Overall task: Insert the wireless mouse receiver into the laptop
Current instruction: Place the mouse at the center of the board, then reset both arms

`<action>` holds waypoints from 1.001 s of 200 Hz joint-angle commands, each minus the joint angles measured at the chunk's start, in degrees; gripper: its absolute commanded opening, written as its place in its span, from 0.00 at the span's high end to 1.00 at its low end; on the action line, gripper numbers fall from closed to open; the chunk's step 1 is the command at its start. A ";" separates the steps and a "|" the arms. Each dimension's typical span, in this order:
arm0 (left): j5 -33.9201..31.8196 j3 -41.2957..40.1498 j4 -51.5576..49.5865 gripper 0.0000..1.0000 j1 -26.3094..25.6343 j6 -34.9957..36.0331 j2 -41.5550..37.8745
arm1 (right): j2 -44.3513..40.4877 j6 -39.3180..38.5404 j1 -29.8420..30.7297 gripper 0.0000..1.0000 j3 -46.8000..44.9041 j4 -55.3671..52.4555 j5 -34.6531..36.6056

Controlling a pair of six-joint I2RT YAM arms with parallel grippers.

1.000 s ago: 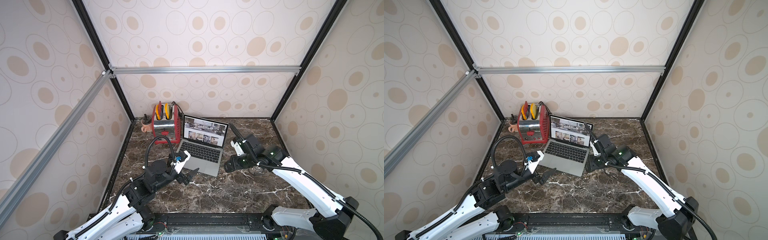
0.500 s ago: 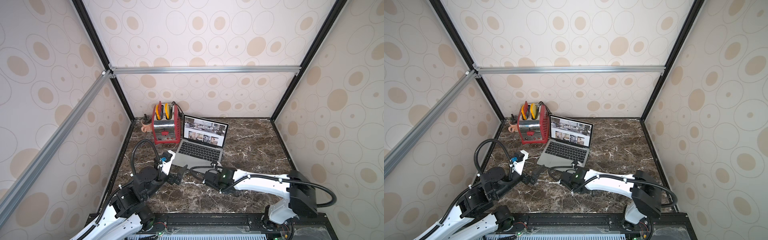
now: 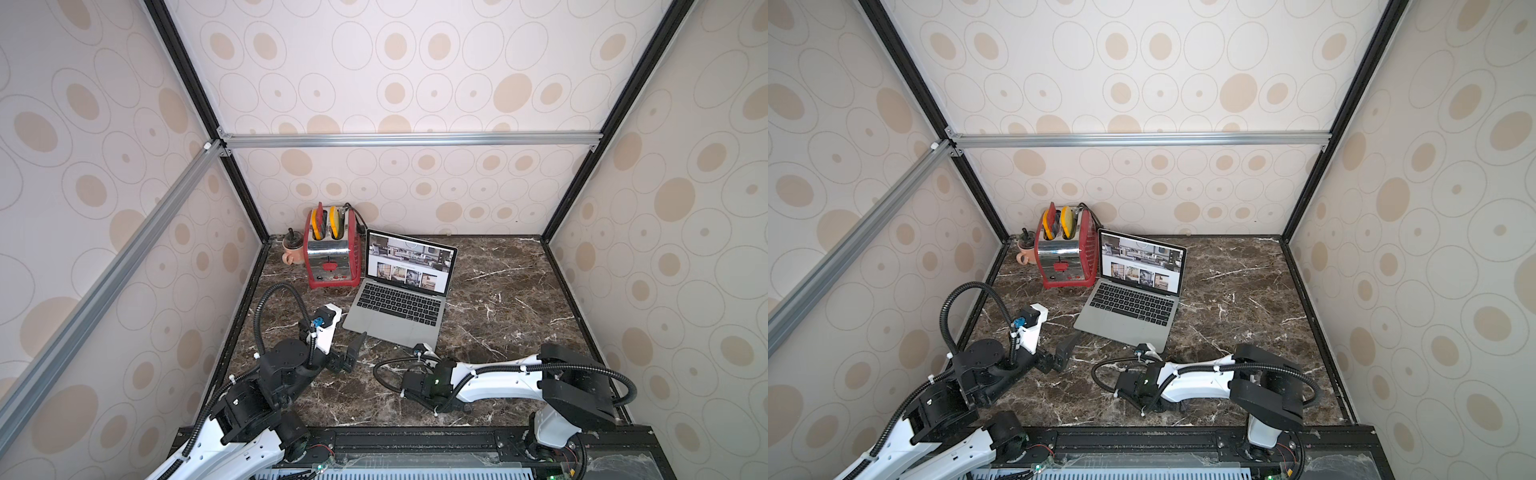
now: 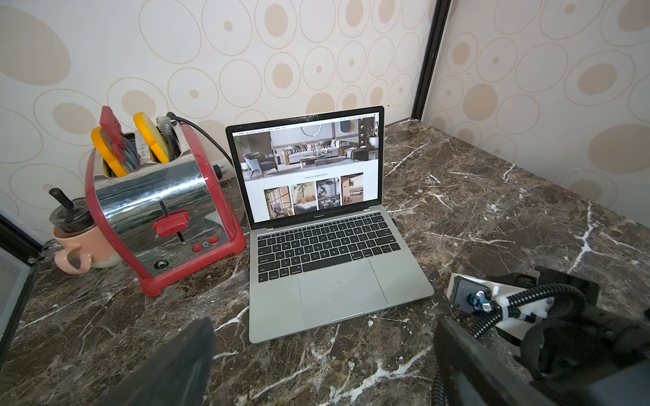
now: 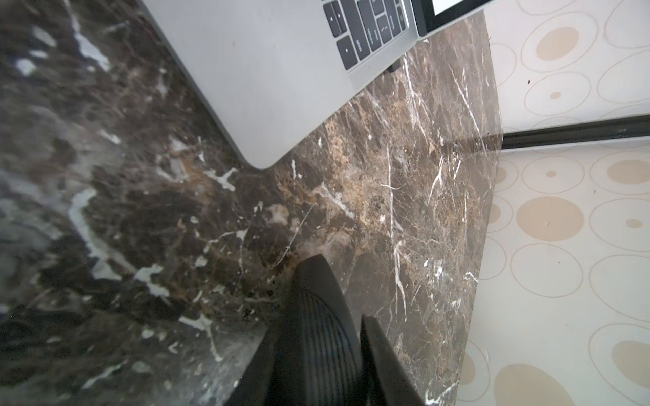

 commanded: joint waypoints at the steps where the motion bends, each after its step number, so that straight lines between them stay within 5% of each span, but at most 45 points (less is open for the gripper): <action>1: -1.28 2.35 -0.69 0.01 0.15 -0.55 0.50 | 2.04 3.46 2.34 0.70 -0.47 3.49 -6.46; 49: -1.55 4.43 -0.08 0.01 0.17 1.25 3.31 | 2.67 2.94 4.91 0.39 -0.71 5.76 -10.33; 128: -7.45 2.77 0.59 0.01 0.18 3.37 4.08 | -9.05 -4.70 6.92 0.22 -0.55 10.59 -17.05; 144: -14.56 1.68 0.56 0.01 0.16 3.47 3.79 | -14.17 -6.83 6.80 0.14 -0.84 11.97 -12.79; 158: -18.05 -1.56 3.70 0.01 0.26 7.36 4.35 | -17.11 -4.52 6.55 0.01 -0.68 9.69 -0.26; 167: -23.42 -5.69 10.57 0.02 0.64 9.88 5.91 | -18.86 -10.16 5.41 0.00 -2.00 13.39 5.68; 181: -25.15 -12.20 22.43 0.06 5.98 14.37 9.90 | -23.13 -20.82 -1.94 0.00 -5.74 22.48 5.28; 200: -11.22 -15.66 28.49 0.06 22.36 10.47 16.63 | -29.96 -31.08 -17.91 0.00 -13.37 34.59 -2.60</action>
